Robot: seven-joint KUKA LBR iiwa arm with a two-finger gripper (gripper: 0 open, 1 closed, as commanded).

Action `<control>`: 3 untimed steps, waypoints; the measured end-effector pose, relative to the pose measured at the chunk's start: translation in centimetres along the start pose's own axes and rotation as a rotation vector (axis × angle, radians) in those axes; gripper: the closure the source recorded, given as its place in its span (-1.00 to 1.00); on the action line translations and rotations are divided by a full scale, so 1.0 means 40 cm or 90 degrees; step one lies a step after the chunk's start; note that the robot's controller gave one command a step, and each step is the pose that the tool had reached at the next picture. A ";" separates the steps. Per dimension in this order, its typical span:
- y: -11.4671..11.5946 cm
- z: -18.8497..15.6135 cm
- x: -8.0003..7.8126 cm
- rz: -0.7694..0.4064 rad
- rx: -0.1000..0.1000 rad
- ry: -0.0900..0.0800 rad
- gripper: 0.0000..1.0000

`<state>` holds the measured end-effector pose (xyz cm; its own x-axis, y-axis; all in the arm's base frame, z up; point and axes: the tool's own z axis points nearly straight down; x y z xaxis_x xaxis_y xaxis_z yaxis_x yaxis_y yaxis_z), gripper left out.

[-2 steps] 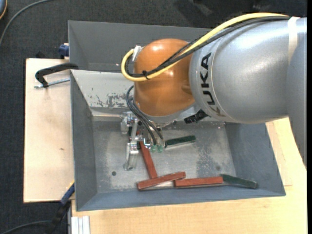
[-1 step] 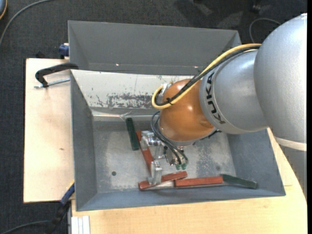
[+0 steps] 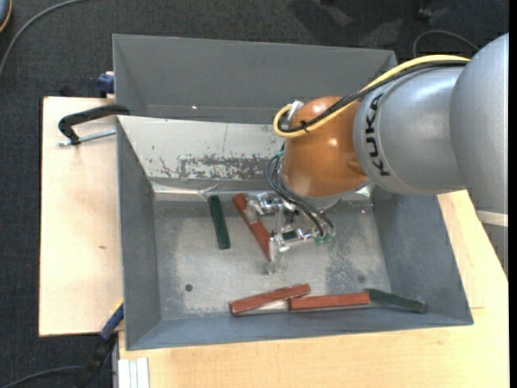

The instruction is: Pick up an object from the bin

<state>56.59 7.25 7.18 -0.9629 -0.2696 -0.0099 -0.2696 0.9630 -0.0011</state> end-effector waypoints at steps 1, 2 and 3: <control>-0.234 -0.001 -0.020 0.015 0.003 0.001 -1.00; -0.216 0.000 -0.021 0.010 -0.001 0.002 1.00; -0.269 -0.382 -0.002 0.020 0.002 -0.004 1.00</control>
Offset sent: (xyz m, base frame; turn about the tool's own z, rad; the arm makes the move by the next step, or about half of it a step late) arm 0.0299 -0.0823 -0.0010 0.0148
